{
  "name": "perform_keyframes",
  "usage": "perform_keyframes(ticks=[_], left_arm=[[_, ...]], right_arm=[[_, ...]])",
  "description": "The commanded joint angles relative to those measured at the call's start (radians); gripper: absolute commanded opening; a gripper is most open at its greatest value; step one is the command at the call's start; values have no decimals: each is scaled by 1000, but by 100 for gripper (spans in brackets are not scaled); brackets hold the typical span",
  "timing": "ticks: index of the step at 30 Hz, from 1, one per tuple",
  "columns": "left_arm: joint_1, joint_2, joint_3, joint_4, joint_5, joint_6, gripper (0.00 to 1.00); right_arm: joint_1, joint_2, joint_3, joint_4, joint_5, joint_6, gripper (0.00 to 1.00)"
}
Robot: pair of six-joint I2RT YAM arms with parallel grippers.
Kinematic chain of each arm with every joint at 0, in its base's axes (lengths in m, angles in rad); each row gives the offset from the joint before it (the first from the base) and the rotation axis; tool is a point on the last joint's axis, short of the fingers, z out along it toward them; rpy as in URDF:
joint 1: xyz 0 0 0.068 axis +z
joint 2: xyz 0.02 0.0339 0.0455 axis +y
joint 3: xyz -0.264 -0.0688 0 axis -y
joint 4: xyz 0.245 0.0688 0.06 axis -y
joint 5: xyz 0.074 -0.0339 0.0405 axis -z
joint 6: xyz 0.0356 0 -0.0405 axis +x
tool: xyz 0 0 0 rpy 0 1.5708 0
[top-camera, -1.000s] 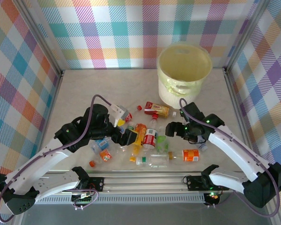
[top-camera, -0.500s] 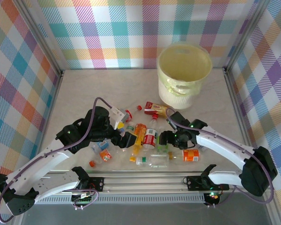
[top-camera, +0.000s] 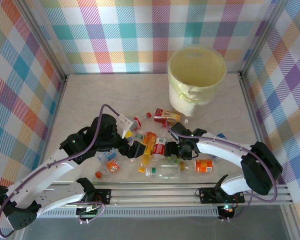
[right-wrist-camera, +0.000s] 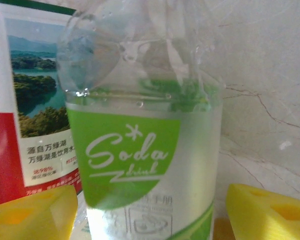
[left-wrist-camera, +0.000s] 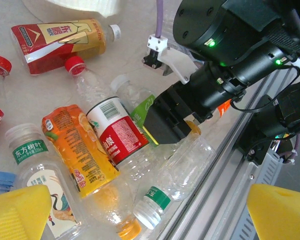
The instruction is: Put the plastic bottles in the bin
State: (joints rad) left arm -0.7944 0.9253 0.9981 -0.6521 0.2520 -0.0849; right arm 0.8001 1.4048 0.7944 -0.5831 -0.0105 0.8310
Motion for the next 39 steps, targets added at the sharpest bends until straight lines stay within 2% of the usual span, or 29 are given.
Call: perform_keyframes(ticks=[1, 10, 19, 22, 28, 32, 39], left_arm=[[-14, -18, -13, 17, -3, -7, 100], [-14, -14, -17, 34, 6, -60, 100], [-15, 2, -55, 118, -21, -308, 100], [-14, 21, -59, 140, -49, -427, 100], [-15, 70, -57, 215, -35, -616, 99], [-14, 129, -58, 302, 31, -664, 96], [-14, 211, -46, 402, 69, -702, 95]], right_arm=[[8, 16, -18, 47, 18, 16, 76], [8, 1, -46, 83, 47, -7, 64], [8, -98, -23, 38, 94, -76, 56], [8, -145, 0, 24, 69, -127, 55], [8, -261, 40, 22, -19, -207, 53], [8, -306, 63, 29, -91, -246, 53], [8, -341, 84, 47, -216, -286, 52]])
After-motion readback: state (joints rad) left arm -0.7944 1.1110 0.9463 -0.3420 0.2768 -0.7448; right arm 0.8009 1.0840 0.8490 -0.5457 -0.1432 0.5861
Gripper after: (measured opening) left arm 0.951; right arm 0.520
